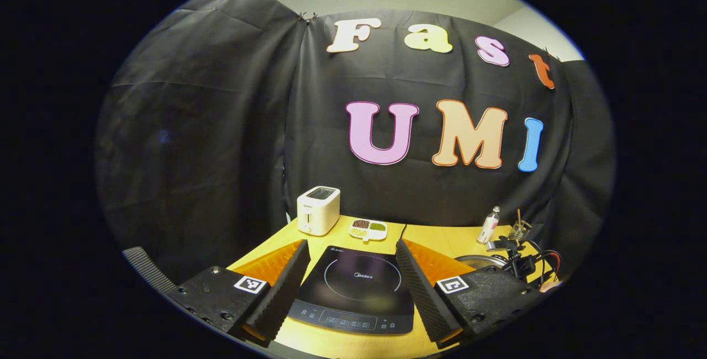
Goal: First push the handle of the pot to place it horizontally, then grasp the pot with both hands and set it on the induction cooktop.
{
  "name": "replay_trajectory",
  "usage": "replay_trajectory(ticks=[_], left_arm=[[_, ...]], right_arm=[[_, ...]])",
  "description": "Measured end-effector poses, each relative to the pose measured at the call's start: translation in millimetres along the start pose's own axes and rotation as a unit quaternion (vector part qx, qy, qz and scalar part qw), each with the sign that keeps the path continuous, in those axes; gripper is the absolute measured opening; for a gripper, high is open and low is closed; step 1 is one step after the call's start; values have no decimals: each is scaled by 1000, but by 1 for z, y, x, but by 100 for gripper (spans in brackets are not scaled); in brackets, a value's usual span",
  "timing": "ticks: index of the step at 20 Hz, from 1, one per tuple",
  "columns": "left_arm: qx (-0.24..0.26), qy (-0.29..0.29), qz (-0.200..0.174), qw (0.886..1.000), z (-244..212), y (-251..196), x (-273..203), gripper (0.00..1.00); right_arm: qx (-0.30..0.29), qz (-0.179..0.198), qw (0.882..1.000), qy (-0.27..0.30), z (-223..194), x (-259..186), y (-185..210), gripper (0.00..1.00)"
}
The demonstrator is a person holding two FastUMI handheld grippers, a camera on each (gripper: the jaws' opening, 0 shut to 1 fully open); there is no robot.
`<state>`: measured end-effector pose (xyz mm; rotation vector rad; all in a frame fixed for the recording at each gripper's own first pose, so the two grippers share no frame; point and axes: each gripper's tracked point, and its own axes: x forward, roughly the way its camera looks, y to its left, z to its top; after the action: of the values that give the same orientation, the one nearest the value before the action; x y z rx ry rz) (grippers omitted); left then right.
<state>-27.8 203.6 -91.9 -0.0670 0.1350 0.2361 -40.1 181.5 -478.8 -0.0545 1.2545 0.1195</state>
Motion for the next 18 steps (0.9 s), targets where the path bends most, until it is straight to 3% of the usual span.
replay_trajectory(ticks=[5, 6, 7, 8, 14, 18], left_arm=[[-5, -2, 2, 1000, -3, 4, 2, 96], [-5, -3, 3, 1000, -2, 5, 1, 93], [-5, -2, 3, 1000, -3, 6, 0, 93], [-5, -2, 3, 1000, -4, 7, 0, 96], [1, -1, 1, 1000, -5, 8, -1, 93], [5, 0, -1, 1000, -7, 9, -3, 96]], right_arm=[[47, 24, 999, -6, 12, 4, 19, 0], [53, 27, 998, -7, 14, 5, 22, 13], [58, 31, 998, -6, 16, 5, 26, 2], [65, 33, 997, -5, 19, 9, 29, 0], [100, 41, 994, -10, 38, 17, 47, 0], [115, 45, 992, -18, 54, 22, 53, 0]])
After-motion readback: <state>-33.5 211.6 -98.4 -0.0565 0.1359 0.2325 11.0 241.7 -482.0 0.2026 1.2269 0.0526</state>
